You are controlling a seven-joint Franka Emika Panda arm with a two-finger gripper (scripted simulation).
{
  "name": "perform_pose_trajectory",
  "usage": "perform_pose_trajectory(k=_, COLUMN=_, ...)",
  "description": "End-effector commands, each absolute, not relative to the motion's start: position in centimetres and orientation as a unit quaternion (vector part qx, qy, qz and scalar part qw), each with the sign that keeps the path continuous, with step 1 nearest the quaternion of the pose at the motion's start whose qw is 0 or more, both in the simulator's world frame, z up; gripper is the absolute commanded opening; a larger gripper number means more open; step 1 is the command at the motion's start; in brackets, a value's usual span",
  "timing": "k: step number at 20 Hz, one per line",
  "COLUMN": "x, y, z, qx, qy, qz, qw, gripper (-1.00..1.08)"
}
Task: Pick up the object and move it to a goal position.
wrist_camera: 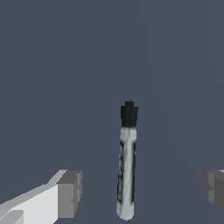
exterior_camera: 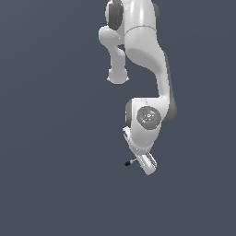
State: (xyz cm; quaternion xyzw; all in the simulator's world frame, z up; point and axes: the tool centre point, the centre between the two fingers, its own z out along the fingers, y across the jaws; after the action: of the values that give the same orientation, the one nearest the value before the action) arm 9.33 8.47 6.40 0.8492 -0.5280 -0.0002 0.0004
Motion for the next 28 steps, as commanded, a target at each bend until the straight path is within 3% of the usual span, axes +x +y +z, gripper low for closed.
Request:
perform_pose_trajectory(k=1, x=9.4, y=8.7, z=6.2, qx=0.843, qy=-0.538, qz=0.000, qw=0.000, gripper=1.00)
perform_pose_trajectory(k=25, x=9.5, y=8.8, z=1.0, qx=0.839, qy=-0.544, qz=0.000, qw=0.000, gripper=1.00)
perform_pose_trajectory(k=26, x=9.5, y=8.8, z=1.0, qx=0.839, qy=-0.544, qz=0.000, qw=0.000, gripper=-1.00)
perform_pose_trajectory(k=28, x=9.5, y=8.8, z=1.0, qx=0.839, qy=-0.544, qz=0.000, qw=0.000, gripper=-1.00)
